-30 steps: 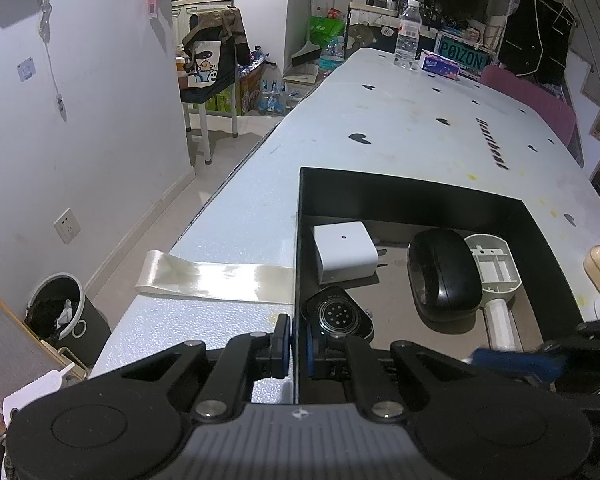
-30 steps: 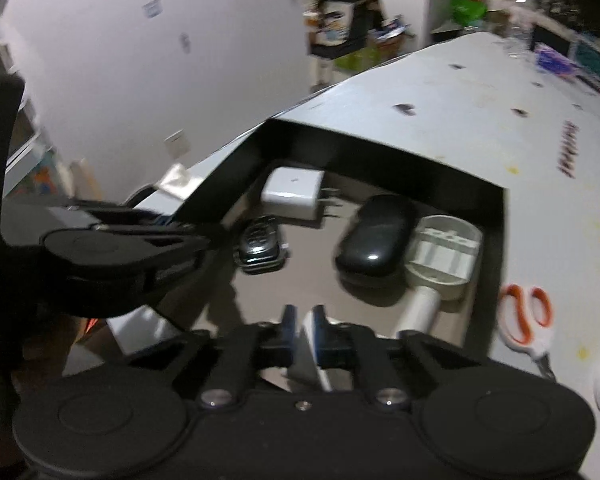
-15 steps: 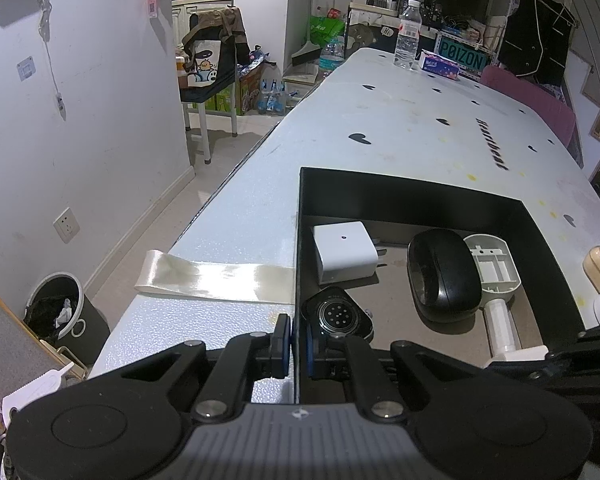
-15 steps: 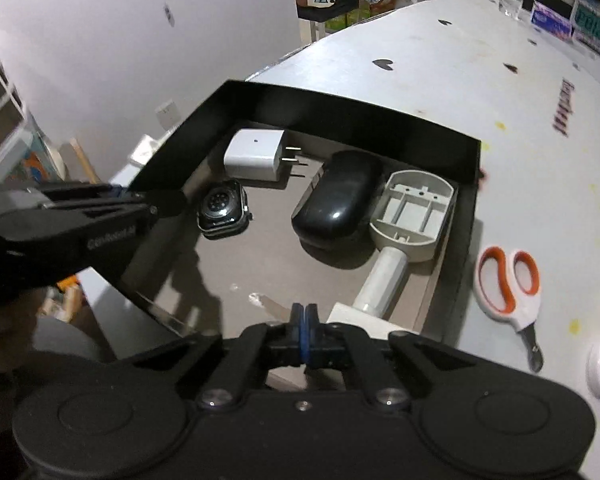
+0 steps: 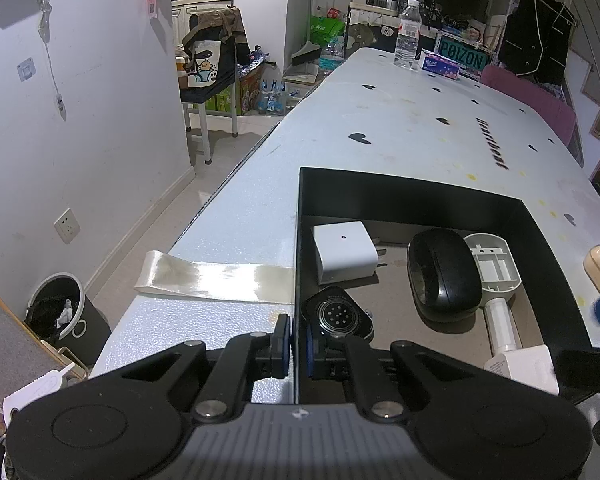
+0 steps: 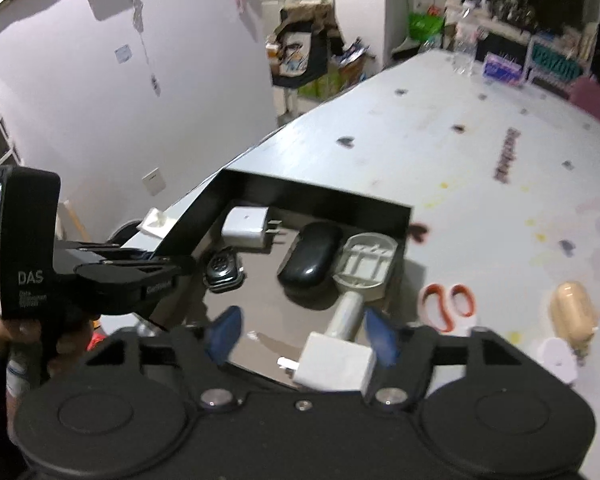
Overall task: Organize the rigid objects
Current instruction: 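Carry the white charger into the box and release it beside the white holder, then withdraw the right gripper and reach toward the white round tape measure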
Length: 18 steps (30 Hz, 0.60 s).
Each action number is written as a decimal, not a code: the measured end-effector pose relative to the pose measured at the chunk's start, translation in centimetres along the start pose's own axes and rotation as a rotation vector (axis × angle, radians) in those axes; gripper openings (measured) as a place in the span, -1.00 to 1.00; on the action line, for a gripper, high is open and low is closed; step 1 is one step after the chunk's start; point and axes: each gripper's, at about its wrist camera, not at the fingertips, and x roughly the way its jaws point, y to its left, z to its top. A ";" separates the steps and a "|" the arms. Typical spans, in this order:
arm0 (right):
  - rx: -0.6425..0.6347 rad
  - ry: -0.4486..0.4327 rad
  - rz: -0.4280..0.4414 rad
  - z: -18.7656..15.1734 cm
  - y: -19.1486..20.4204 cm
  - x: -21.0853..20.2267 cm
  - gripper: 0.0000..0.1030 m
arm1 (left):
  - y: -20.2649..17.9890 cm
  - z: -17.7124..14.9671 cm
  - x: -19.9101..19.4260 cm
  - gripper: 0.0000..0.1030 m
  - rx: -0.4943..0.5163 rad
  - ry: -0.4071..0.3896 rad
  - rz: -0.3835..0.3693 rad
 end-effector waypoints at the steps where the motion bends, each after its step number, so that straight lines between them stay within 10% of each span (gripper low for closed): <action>1: 0.007 -0.012 -0.006 -0.1 -0.1 -0.3 0.69 | 0.0 0.0 0.0 -0.85 0.000 0.000 0.000; 18: 0.090 -0.131 -0.100 -3.3 -2.1 -2.8 1.00 | 0.0 0.0 0.0 -0.85 0.002 -0.001 0.001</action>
